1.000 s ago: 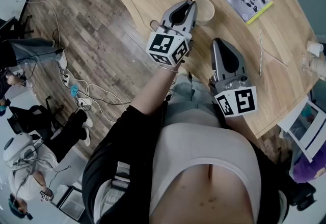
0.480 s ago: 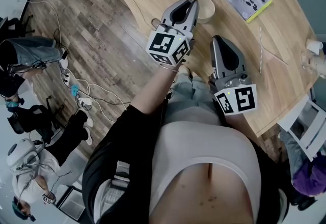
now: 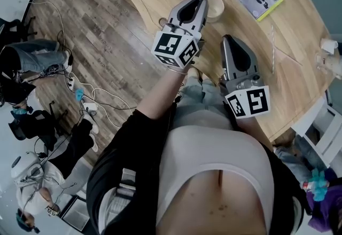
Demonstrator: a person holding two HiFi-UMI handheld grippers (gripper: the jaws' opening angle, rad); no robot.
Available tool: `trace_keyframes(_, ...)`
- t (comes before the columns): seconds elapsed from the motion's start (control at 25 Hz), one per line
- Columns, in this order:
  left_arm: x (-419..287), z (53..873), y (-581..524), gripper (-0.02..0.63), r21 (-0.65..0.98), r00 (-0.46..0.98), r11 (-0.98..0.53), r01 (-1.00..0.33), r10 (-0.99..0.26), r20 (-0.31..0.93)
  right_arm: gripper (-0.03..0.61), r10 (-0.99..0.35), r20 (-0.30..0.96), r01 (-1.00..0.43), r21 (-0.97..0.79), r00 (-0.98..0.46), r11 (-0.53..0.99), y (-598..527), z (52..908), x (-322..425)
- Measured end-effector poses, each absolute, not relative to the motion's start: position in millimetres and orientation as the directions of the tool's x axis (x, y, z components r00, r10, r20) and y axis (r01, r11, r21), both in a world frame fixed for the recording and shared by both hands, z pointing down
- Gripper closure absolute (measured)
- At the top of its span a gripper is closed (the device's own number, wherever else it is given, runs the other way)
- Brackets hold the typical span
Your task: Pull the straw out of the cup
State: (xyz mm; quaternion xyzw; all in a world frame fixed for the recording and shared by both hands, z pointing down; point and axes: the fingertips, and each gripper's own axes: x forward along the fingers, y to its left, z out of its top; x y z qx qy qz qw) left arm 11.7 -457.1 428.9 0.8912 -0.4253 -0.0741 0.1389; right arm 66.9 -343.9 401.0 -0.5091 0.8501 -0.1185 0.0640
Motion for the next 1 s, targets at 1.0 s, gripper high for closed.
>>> trace_keyframes(1.0, 9, 387, -443, 0.571, 0.273, 0.633, -0.628, -0.729, -0.77, -0.08, 0.548, -0.875, -0.045, -0.842, -0.254, -0.482, 0.476, -340, 377, 65)
